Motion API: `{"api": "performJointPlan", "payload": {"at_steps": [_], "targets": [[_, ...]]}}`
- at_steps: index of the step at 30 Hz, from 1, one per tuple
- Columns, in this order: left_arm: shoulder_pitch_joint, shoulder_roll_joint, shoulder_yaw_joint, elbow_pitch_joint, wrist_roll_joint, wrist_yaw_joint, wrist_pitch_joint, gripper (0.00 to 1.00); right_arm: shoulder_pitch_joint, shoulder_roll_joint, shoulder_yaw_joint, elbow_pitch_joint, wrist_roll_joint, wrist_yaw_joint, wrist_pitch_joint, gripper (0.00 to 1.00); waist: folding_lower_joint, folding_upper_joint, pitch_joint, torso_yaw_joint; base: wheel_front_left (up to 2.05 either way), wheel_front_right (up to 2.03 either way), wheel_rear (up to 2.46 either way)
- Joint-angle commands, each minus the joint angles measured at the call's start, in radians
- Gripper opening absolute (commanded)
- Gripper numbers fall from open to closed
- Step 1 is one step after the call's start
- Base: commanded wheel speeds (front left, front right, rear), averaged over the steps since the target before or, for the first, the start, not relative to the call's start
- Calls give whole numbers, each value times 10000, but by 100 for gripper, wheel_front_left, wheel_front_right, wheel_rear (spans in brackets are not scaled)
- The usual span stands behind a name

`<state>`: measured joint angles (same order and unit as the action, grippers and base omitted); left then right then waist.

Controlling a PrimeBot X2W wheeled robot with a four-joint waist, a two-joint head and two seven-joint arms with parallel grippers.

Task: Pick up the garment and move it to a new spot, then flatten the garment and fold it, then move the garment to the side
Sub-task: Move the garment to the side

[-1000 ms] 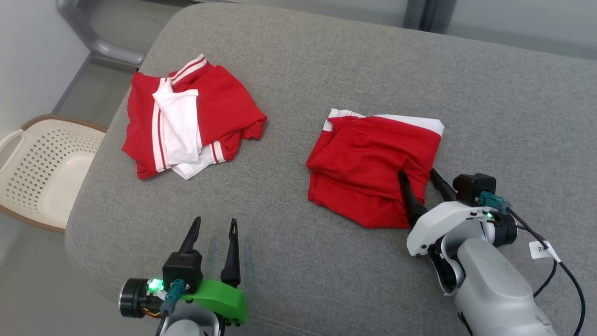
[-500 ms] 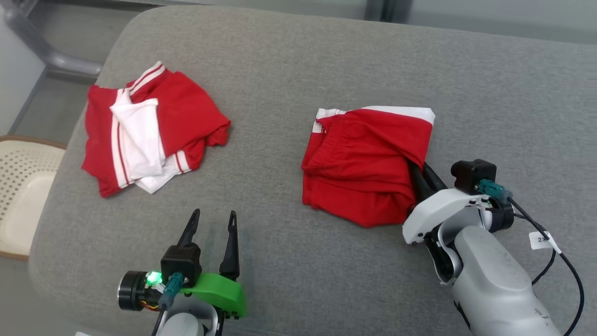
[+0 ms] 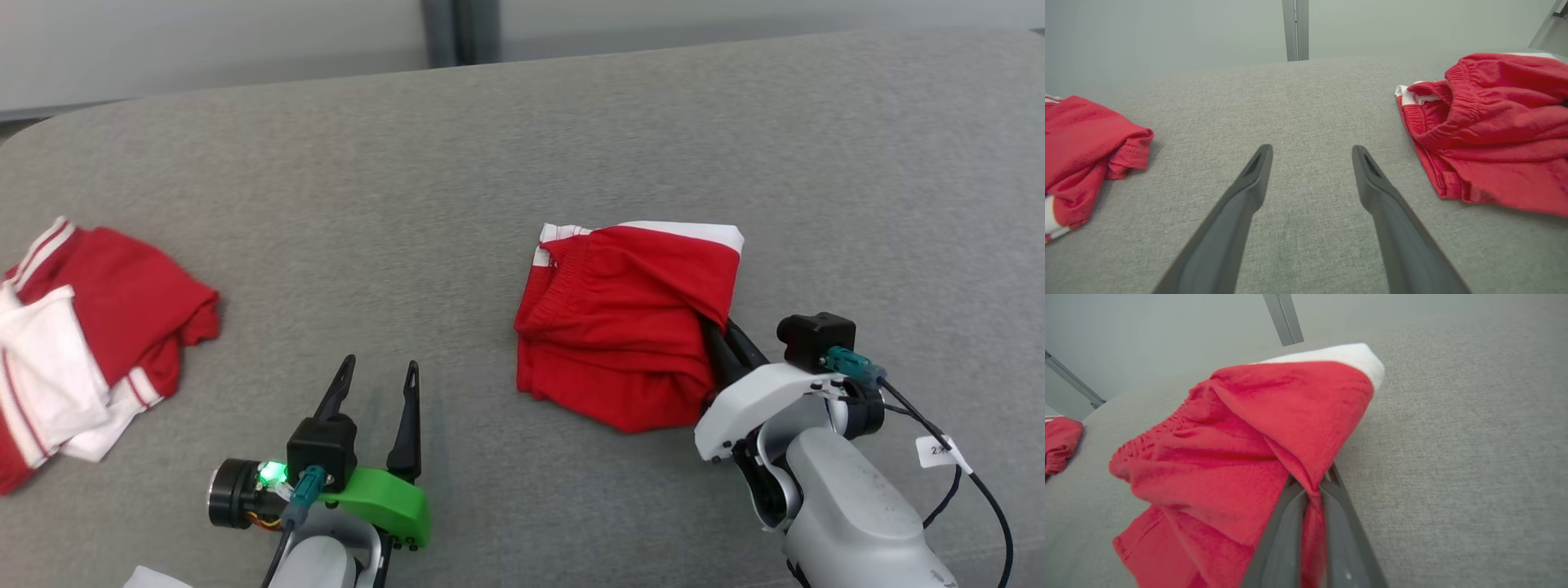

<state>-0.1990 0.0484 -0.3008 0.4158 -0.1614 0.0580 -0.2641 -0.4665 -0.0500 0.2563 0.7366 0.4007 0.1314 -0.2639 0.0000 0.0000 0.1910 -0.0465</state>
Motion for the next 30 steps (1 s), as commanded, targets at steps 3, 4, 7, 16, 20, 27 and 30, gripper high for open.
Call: {"api": "performJointPlan", "payload": {"at_steps": [3, 4, 7, 16, 20, 27, 30], "targets": [[-75, 41, 49, 91, 119, -81, 0, 100, 248, -13, 73, -74, 56, -14, -6, 0, 0, 0, -323, -2430, 0, 0, 0], [-58, 41, 40, 150, 69, -90, 0, 100, 289, -14, 77, -89, 72, -14, -6, 0, 0, 0, -330, -2674, 0, 0, 0], [-113, 42, 46, 129, -3, -93, 0, 100, 359, -16, 152, -120, 194, -14, -6, 0, 0, 0, -303, -3265, 0, 0, 0], [-322, 50, -9, 22, 182, -229, 0, 100, 477, -13, 290, -347, 585, -14, -6, 0, 0, 0, 58, -4349, 0, 0, 0], [-459, 53, 78, -177, 43, -264, 0, 100, 290, 1, 217, -318, 336, -12, -6, 0, 0, 0, 410, -4160, 0, 0, 0], [-760, 55, 111, -345, 375, -405, 0, 100, -618, -88, -825, 185, -1234, -14, -6, 0, 0, 0, 1252, -3005, 0, 0, 0], [-873, 54, 189, -443, 466, -480, 0, 100, -1155, -349, -1445, 538, -1640, -14, -9, 0, 0, 0, 1622, -2491, 0, 0, 0]]}}
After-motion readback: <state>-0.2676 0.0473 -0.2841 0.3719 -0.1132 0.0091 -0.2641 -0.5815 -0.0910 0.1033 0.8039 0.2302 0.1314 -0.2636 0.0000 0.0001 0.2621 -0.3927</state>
